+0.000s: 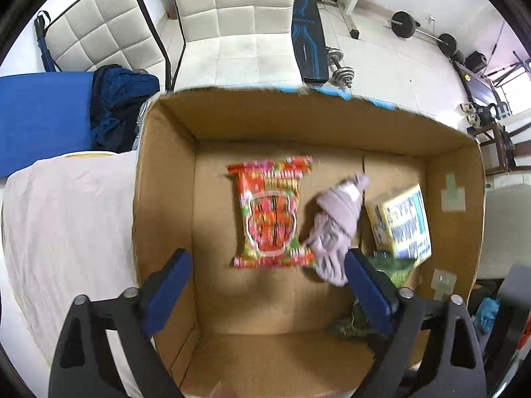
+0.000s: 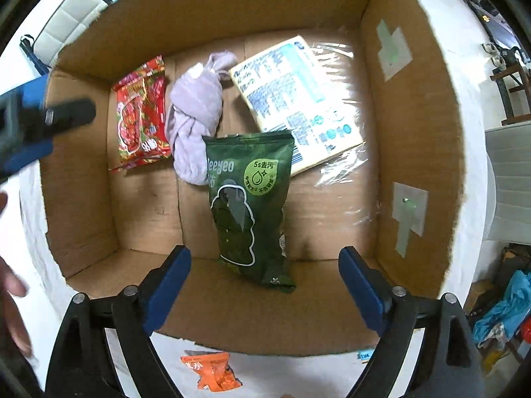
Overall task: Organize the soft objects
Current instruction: 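Lower both packets into the box and open both tools, then grasp the orange snack packet with the left tool while the right tool grasps the blue stick packet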
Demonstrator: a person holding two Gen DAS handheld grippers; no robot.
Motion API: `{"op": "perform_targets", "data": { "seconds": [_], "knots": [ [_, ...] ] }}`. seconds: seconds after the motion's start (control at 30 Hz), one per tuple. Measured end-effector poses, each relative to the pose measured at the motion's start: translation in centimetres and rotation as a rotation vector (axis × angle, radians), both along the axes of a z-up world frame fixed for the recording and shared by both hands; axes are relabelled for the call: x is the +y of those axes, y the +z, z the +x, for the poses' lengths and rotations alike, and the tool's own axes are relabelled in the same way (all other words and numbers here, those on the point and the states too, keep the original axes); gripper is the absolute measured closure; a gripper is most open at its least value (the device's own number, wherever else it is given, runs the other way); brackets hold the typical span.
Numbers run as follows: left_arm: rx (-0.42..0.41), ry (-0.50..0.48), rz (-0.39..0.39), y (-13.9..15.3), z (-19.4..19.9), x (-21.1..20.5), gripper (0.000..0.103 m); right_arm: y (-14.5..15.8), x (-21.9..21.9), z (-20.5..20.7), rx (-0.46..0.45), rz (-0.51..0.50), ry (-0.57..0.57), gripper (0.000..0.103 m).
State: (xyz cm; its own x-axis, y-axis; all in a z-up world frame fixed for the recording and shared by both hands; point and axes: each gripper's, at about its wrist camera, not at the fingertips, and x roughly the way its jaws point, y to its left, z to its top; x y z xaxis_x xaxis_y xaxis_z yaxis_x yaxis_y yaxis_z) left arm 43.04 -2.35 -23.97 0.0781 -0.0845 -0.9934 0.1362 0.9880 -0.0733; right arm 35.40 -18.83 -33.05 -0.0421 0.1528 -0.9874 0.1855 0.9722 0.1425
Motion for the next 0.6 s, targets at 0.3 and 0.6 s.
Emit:
{"op": "perform_targets", "data": {
  "seconds": [0.3,0.6],
  "knots": [
    [-0.050,0.023,-0.011,1.6,-4.0,1.1,0.002,4.0,-1.2,-1.4,-0.076,-0.057,0.024,0.000],
    [-0.167,0.035,-0.001,5.6,-9.3,1.9,0.002,7.9,-0.5,-5.2,-0.200,-0.087,0.041,0.000]
  ]
}}
